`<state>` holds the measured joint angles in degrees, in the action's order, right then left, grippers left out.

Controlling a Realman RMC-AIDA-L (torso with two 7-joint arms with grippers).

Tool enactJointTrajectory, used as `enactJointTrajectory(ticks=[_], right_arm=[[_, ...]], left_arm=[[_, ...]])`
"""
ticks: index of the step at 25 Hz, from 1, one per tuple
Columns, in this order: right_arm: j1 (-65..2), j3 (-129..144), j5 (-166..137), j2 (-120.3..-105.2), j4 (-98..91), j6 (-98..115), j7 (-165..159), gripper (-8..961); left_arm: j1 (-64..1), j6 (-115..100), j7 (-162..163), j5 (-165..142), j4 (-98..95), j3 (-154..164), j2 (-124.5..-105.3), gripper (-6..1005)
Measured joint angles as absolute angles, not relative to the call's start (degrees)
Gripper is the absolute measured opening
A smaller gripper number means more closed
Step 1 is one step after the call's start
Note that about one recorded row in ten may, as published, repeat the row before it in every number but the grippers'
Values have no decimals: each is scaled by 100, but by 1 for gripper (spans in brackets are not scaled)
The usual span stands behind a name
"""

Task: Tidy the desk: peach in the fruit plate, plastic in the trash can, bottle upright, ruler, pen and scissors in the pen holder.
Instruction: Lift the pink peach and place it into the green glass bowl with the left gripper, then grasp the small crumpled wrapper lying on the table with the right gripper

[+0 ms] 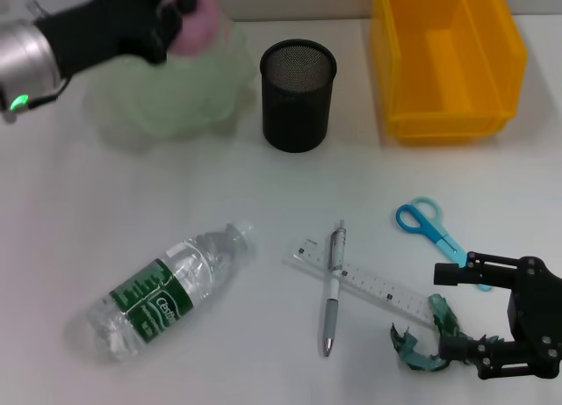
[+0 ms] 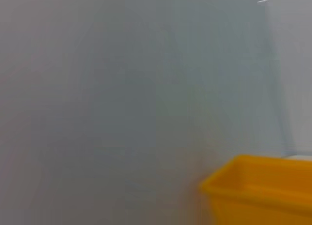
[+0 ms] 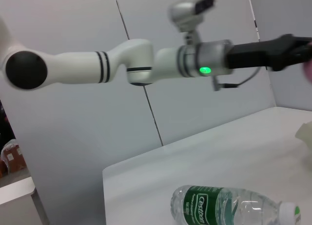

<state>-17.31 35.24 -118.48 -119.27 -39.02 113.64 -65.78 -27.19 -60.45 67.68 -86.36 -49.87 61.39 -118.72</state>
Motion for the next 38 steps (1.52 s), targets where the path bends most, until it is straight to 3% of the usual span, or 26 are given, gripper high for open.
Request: enactJointTrajectory(ticks=[3, 4, 13, 19, 23, 30, 34, 38], right_arm=[[-1753, 3524, -11848, -11926, -3902, 11364, -6592, 817], [-1776, 3524, -11848, -11926, -3902, 11364, -6637, 817], [-1783, 3524, -11848, -11920, -3927, 11371, -6738, 817], [-1784, 3524, -11848, -11918, -3913, 11381, -6741, 817], [-1796, 3524, -11846, -11918, -3911, 11382, -6742, 817], [-1745, 3518, -11513, -11910, -3900, 11410, -6741, 817], [-1733, 3314, -11453, -11907, -3901, 11424, -6742, 817], [-1732, 3202, -11452, -11907, -3902, 11442, -6781, 816]], left_arm=[[-3018, -5391, 6769, -8602, -4612, 6115, -11864, 122], [-3436, -4381, 6816, -8599, -4033, 6112, -11870, 127], [-3654, -3517, 6827, -8564, -3656, 6169, -11912, 173], [-3526, -3781, 6798, -8364, -3727, 6161, -11890, 413], [-3212, -4620, 6809, -8218, -4149, 6160, -11877, 503], [-2050, -7938, 6252, -7529, -4766, 6402, -11868, 660], [-1529, -8920, 5584, -7513, -4738, 6624, -11886, 829], [-1136, -9016, 5230, -7615, -4759, 6927, -11845, 827]])
